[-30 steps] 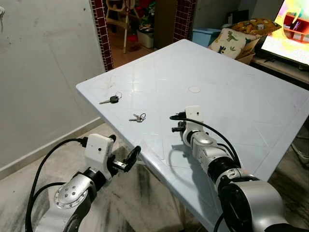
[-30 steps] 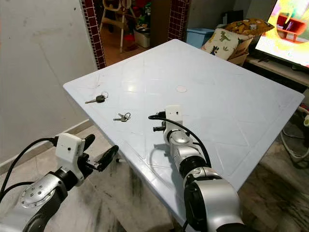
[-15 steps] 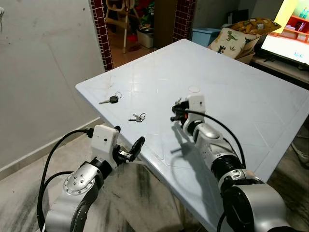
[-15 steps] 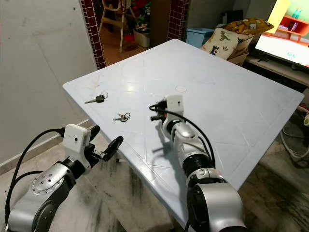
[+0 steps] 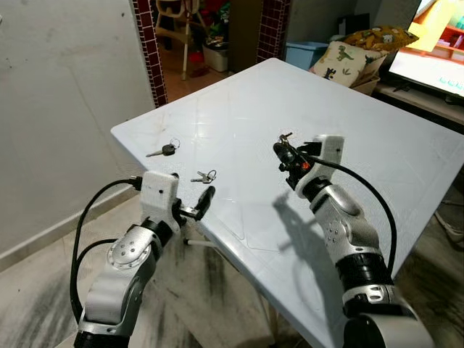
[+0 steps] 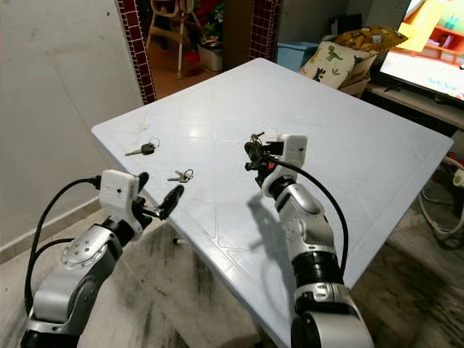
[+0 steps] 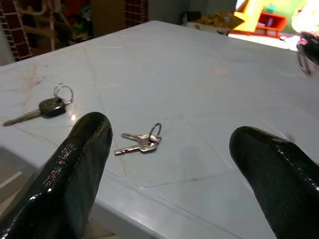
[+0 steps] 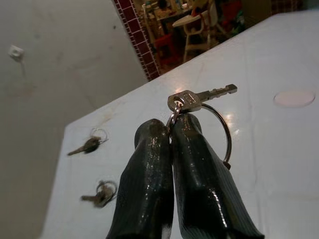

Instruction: Hang keys on a hook

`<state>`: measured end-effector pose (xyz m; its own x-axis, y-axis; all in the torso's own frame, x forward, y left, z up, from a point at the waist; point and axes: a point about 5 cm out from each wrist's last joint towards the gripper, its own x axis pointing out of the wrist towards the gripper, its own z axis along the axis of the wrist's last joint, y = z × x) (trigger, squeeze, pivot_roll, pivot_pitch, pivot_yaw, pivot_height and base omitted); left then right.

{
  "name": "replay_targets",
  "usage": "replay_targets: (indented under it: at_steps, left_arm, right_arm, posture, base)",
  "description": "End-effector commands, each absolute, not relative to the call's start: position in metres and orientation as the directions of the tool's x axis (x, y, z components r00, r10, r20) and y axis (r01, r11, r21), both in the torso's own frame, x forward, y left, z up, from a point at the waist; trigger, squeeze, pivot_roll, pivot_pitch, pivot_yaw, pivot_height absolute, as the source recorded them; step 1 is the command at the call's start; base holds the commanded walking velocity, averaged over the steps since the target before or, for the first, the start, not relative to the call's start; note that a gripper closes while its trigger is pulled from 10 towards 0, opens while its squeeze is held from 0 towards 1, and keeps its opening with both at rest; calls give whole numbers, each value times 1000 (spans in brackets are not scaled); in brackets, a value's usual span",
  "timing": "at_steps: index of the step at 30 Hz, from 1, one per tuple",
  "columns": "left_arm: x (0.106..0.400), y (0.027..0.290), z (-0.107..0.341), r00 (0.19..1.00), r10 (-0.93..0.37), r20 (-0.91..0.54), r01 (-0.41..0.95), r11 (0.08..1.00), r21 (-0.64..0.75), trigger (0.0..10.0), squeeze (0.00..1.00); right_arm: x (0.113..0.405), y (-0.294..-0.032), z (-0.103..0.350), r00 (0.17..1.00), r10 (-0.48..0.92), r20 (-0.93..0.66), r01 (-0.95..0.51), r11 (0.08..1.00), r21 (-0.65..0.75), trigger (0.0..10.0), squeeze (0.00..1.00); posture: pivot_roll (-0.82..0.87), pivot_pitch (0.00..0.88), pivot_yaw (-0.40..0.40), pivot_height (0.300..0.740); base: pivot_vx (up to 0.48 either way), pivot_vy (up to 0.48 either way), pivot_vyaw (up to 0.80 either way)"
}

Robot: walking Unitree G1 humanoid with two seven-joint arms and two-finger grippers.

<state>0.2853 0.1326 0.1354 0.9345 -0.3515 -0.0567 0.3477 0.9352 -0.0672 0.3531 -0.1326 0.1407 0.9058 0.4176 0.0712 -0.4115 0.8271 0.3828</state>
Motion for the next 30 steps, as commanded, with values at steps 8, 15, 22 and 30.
replay_targets:
  at_steps: [8, 15, 22, 30]
  left_arm:
    - [294, 132, 140, 952, -306, -20, 301, 944, -132, 10000, 0]
    - [287, 127, 130, 944, -326, -56, 317, 939, -131, 10000, 0]
    - [286, 130, 124, 949, -302, -88, 289, 947, -138, 10000, 0]
    - [276, 126, 125, 951, -298, -84, 284, 947, -153, 10000, 0]
  right_arm:
    - [325, -123, 149, 813, 566, 134, -510, 583, 633, 0, 0]
    - [317, -115, 151, 764, 626, 157, -506, 430, 748, 4078, 0]
    - [306, -98, 149, 703, 697, 142, -499, 341, 796, 10000, 0]
    - [304, -87, 141, 710, 703, 46, -515, 473, 715, 10000, 0]
  posture:
    - [9, 0, -28, 740]
    - [30, 0, -43, 740]
    - [32, 0, -48, 740]
    - [55, 0, -46, 740]
  base:
    - [0, 0, 0]
    - [0, 0, 0]
    - [0, 0, 0]
    - [0, 0, 0]
